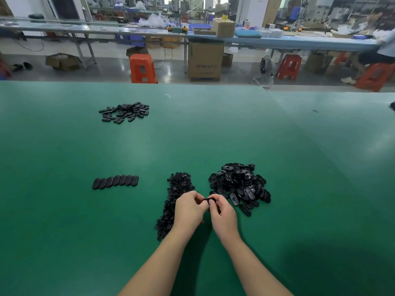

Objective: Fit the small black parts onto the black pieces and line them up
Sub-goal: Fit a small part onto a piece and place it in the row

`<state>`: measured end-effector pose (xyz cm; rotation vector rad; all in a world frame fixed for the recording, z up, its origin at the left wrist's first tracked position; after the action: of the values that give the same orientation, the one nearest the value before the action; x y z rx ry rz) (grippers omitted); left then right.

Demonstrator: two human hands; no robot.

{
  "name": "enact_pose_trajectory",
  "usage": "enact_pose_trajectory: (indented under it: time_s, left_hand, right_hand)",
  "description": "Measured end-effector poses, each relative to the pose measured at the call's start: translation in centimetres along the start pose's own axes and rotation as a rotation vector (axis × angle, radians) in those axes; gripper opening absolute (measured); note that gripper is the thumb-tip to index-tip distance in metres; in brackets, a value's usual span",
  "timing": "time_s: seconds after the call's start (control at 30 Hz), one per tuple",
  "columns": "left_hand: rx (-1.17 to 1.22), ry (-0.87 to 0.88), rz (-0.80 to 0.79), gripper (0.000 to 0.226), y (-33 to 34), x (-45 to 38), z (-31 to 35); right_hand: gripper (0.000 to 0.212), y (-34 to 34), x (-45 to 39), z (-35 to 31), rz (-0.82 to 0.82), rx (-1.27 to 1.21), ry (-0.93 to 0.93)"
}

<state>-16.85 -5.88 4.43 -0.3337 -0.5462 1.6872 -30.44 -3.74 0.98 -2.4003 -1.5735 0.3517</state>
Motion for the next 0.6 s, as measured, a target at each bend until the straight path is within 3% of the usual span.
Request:
enact_pose_trajectory:
  time_s: [0.3,0.6]
  left_hand:
    - [0.005,0.059,0.010,0.007,0.20,0.06,0.16]
    - [-0.149,0.240,-0.026,0.011,0.45,-0.30,0.04]
  right_hand:
    - [0.013,-0.14,0.07,-0.02,0.013,-0.043,0.007]
    - [0.011,0.01,-0.10,0.22,0.018,-0.009,0.001]
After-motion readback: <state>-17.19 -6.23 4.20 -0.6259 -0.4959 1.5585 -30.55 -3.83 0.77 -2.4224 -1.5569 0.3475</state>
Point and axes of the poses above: each hand's wrist, its own x-axis away from the middle knuckle, its own y-axis out of the palm, z = x × y, the point moved 7 cm from there along -x, towards the middle knuckle, and after that the axes turned 9 degrees about z, right-handed, at the moved point
